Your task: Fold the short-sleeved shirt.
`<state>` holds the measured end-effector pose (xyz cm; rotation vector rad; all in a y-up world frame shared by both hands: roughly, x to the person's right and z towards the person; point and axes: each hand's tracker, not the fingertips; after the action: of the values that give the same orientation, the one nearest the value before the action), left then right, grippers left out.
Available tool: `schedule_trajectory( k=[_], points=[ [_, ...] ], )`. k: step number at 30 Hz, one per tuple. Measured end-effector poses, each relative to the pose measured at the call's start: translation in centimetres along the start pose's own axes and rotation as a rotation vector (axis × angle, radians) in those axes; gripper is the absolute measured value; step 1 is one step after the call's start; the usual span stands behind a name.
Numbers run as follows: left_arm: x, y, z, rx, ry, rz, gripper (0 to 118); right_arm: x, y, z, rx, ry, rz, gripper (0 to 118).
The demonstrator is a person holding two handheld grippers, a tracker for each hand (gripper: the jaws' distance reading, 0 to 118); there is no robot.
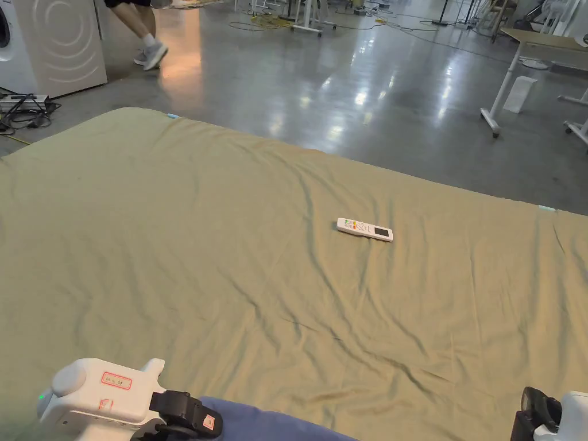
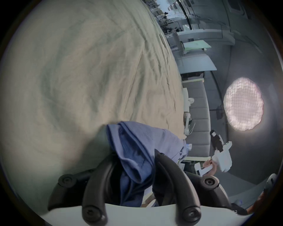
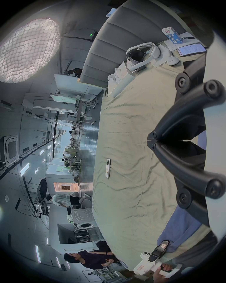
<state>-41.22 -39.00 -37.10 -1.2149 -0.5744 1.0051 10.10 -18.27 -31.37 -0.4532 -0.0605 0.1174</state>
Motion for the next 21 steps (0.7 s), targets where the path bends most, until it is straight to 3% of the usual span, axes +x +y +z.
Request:
schedule_trajectory(
  k=[1,2,3,8,12,21],
  points=[
    [0.1,-0.4,-0.1,0.001,0.017,0.005,13,0.0,0.0,0.0,0.000,0.000,0.000,0],
    [0.5,-0.8,-0.3,0.006,0.053,-0.006,11,0.0,-0.1,0.1,0.000,-0.002,0.000,0],
    [1.1,-0.5,0.0,0.022,0.118,-0.042,11,0.0,-0.1,0.1,-0.001,-0.002,0.000,0],
    [2.5,0.1,0.8,0.056,0.162,-0.099,10,0.3,-0.3,0.1,-0.003,-0.001,0.000,0],
    [3.8,0.3,2.5,0.073,0.119,-0.121,10,0.5,-0.3,0.2,-0.002,0.000,-0.007,0],
    [7.6,-0.8,7.8,0.136,0.184,-0.097,10,0.6,-0.1,0.4,0.015,0.018,-0.013,0]
  ],
)
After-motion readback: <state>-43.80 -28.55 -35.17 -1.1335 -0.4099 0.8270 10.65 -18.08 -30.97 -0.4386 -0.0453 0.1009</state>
